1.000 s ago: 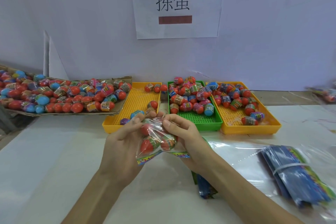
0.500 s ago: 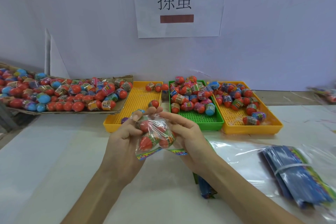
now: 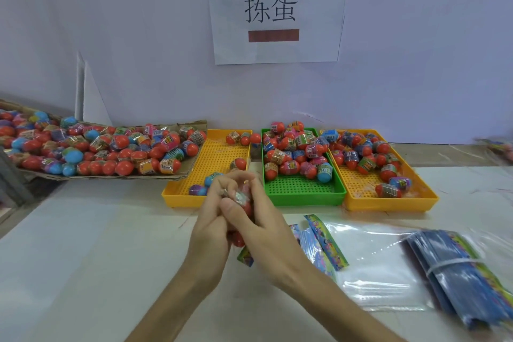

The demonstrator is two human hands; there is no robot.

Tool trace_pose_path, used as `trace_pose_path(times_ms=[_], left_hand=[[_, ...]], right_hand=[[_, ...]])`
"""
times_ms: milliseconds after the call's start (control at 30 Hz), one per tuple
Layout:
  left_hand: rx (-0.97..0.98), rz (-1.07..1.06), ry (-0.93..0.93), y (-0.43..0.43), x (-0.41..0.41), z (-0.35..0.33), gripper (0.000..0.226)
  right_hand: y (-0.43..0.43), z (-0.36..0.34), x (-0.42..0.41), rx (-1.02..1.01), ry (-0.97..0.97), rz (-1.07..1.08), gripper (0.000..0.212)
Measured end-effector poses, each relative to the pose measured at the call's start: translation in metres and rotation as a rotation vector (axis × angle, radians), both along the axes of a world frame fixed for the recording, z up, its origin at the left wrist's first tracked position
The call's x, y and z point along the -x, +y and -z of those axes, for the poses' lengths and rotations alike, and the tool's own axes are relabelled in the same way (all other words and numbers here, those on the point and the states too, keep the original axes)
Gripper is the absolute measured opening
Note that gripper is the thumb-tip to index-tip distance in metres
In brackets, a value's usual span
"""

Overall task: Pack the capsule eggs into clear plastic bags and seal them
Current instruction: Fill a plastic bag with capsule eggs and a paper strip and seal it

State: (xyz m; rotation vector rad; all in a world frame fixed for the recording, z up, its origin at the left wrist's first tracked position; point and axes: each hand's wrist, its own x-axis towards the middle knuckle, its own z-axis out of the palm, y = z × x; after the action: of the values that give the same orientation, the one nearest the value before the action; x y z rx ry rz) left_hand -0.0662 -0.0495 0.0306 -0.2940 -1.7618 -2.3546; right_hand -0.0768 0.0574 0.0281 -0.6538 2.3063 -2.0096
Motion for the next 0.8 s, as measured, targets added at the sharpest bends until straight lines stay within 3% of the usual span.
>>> trace_pose_path(times_ms=[100,167,267,333,600,700,800], left_hand=[[-0.156,0.218,-0.036,-0.004,-0.003,0.000,0.052],[-0.280,0.335,-0.074,-0.009,-0.003,-0.002,0.058],[-0.396,0.421,-0.167,-0.015,-0.002,-0.007,0.037],[-0.377,0.431,-0.175,-0.015,-0.002,-0.011,0.023],[-0.300,0.126,-0.044,-0.016,0.011,-0.002,0.047],[-0.095,0.007,-0.008,-0.018,0.013,0.001,0.045],[-0.029,0.077,-0.046,-0.014,0.012,0.001,0.052]], right_hand=[[0.001,0.006,0.001,0.025,-0.002,-0.030,0.030],[0.004,0.008,0.003,0.049,-0.032,-0.082,0.037],[0.005,0.008,0.005,0.006,-0.033,-0.103,0.039],[0.006,0.008,0.006,-0.007,-0.028,-0.093,0.043],[0.010,0.001,0.010,-0.030,-0.025,-0.009,0.028],[0.019,-0.004,0.015,-0.043,-0.026,0.057,0.042],[0.029,-0.007,0.020,-0.049,-0.018,0.100,0.051]])
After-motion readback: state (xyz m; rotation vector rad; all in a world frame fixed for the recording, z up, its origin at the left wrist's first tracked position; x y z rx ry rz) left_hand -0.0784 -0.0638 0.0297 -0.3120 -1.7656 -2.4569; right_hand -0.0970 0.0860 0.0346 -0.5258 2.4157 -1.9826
